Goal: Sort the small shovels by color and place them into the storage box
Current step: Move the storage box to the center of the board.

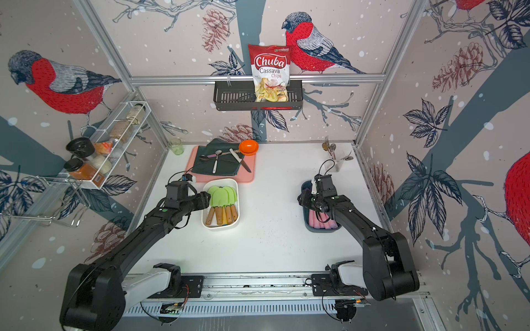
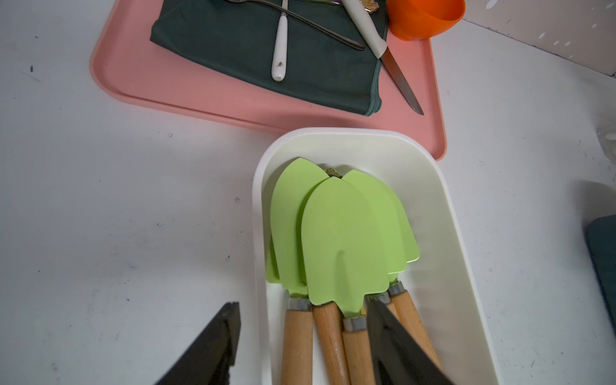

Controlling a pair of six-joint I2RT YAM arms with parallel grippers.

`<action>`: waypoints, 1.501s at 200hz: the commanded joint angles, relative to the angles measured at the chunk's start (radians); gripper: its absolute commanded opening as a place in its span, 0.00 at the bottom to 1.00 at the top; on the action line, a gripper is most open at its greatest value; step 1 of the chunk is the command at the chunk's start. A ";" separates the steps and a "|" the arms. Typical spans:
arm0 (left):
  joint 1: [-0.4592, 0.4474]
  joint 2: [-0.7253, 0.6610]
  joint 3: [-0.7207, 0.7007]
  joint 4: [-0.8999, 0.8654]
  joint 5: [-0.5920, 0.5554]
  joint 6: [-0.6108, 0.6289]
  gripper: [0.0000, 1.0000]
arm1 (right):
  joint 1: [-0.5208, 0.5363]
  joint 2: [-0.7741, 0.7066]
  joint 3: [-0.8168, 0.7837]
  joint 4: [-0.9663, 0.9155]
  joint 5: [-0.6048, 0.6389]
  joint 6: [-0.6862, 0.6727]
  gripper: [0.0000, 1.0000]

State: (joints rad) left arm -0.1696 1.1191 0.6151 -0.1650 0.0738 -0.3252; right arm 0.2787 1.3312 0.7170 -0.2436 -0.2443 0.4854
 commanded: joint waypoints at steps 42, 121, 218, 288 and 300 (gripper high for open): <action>0.015 0.001 -0.003 0.036 0.005 0.004 0.64 | 0.139 0.137 0.088 0.005 0.052 -0.047 0.53; 0.064 0.047 -0.008 0.053 -0.048 -0.019 0.66 | 0.428 0.324 0.257 0.058 0.108 0.058 0.51; 0.083 0.267 0.114 0.077 0.141 -0.038 0.72 | 0.525 0.380 0.381 0.114 0.166 0.207 0.55; -0.039 0.328 0.145 0.066 0.280 -0.087 0.73 | 0.322 0.051 0.182 0.066 0.211 0.159 0.56; -0.065 0.327 0.147 0.058 0.293 -0.094 0.74 | 0.273 -0.006 0.148 0.050 0.213 0.138 0.56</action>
State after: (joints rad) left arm -0.1921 1.4494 0.7502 -0.1131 0.2909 -0.3943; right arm 0.6163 1.4036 0.9131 -0.1631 -0.0532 0.6712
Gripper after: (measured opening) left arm 0.731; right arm 0.556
